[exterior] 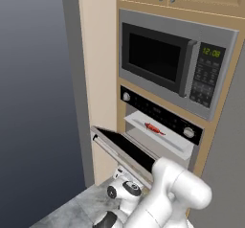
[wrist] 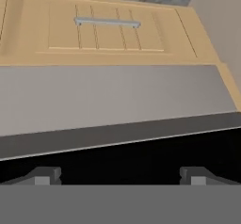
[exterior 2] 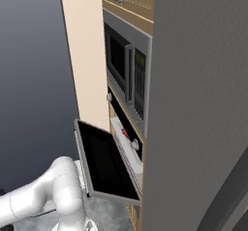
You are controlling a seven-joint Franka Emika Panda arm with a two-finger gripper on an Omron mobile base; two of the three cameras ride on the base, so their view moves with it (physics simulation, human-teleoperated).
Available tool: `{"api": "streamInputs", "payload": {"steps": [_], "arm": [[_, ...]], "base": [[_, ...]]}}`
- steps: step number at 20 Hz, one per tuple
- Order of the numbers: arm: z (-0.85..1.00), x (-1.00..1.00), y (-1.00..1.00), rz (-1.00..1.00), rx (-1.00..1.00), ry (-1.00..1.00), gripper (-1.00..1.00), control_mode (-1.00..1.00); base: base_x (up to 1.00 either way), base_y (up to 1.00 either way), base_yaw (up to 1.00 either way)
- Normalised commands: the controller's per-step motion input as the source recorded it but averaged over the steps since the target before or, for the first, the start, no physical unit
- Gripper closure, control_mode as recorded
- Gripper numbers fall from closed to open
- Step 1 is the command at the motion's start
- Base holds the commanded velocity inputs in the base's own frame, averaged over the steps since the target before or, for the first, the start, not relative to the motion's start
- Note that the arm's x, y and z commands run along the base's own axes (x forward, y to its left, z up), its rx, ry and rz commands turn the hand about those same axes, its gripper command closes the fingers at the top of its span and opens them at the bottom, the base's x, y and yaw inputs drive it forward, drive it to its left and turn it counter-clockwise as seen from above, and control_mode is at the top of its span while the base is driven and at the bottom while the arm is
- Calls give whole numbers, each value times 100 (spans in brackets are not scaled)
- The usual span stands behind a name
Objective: Place the fish on the top rack of the oven, and slide the tray back inside. Close the oven door.
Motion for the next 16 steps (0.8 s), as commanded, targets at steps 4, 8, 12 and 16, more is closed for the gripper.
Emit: {"api": "streamInputs", "payload": {"steps": [4,8,12,16], "arm": [[49,100,-100,-15,0,0,-100,-100],[41,100,-100,-15,0,0,-100,-100],[28,94,-100,-15,0,0,-100,-100],[21,92,-100,-17,0,0,-100,-100]], "base": [[0,0,0],[0,0,0],[0,0,0],[0,0,0]]}}
